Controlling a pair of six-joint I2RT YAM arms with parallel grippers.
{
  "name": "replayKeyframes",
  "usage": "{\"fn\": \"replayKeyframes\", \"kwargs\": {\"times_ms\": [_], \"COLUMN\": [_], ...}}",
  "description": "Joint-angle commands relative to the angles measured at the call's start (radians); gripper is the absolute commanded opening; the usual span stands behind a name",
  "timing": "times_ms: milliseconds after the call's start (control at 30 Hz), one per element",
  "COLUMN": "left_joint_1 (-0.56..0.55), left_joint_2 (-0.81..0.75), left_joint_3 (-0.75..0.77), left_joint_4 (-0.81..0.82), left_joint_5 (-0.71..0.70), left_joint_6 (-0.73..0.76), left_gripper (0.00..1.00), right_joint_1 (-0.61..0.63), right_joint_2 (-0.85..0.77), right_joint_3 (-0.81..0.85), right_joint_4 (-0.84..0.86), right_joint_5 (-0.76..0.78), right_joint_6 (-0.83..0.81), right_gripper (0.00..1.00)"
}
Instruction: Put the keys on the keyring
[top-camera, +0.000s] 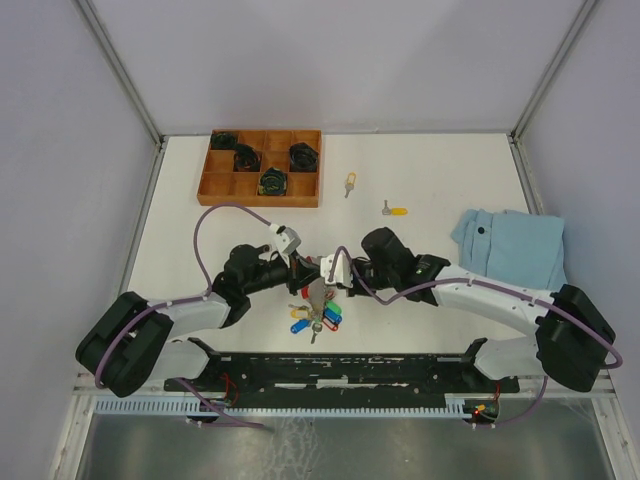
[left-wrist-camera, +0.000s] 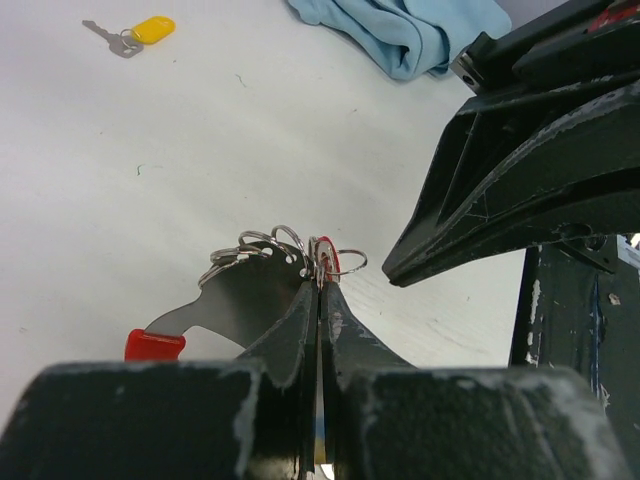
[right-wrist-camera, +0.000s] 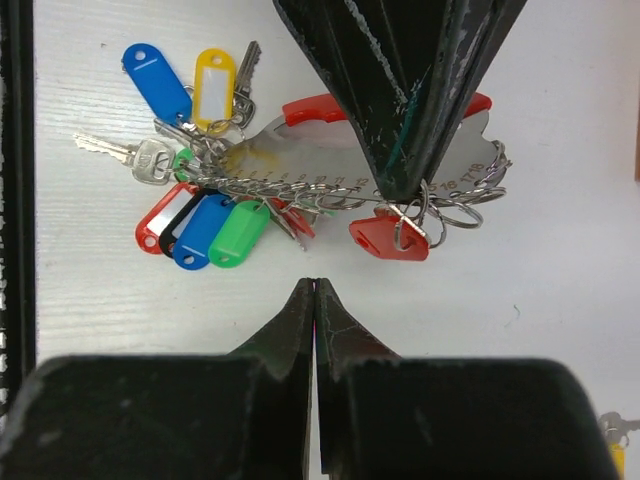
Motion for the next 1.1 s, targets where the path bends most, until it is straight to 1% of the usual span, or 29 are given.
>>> {"fn": "replayKeyframes", "kwargs": {"times_ms": [0,33,100,200,300,467,567,700,867,1067], "left_joint_1": [0.003,0.003,0.003,0.003,0.003,0.003,0.003,0.003,0.002,0.003], "left_joint_2": [-0.024,-0.026,-0.027,-0.023,-0.021,-0.02,-0.015,-0.009,-0.014,-0.016], "left_joint_3": [0.004,0.003,-0.001,0.001,0.002,0.001,0.0,0.0,0.001,-0.005], "left_joint_4": [0.078,0.075,0.073,0.074,0.077,0.084,0.094,0.105,0.109,0.127], "left_joint_5": [-0.017,-0.022,-0.033,-0.038,-0.037,-0.038,-0.04,-0.039,-0.04,-0.042], "left_joint_6": [-0.015,-0.011,-0.009,-0.01,-0.017,-0.029,-0.039,-0.052,-0.06,-0.075], "left_gripper": [0.03,0.03,0.03,0.03,0.03,0.03,0.03,0.03,0.03,0.03], "right_joint_1": [-0.002,-0.002,-0.002,-0.002,-0.002,-0.002,-0.002,-0.002,-0.002,-0.002], "right_joint_2": [-0.044,-0.065,-0.088,-0.092,-0.071,-0.028,-0.007,0.018,0.038,0.039], "right_joint_3": [-0.027,-0.036,-0.047,-0.058,-0.051,-0.044,-0.046,-0.045,-0.046,-0.05], "right_joint_4": [0.128,0.141,0.168,0.223,0.263,0.333,0.352,0.367,0.38,0.365], "right_joint_5": [0.042,0.055,0.058,0.058,0.047,-0.015,-0.012,-0.002,0.019,0.047], "right_joint_6": [0.048,0.047,0.041,0.041,0.036,0.064,0.073,0.079,0.085,0.088], "right_gripper": [0.11,0.15,0.2,0.32,0.37,0.44,0.49,0.51,0.5,0.41]}}
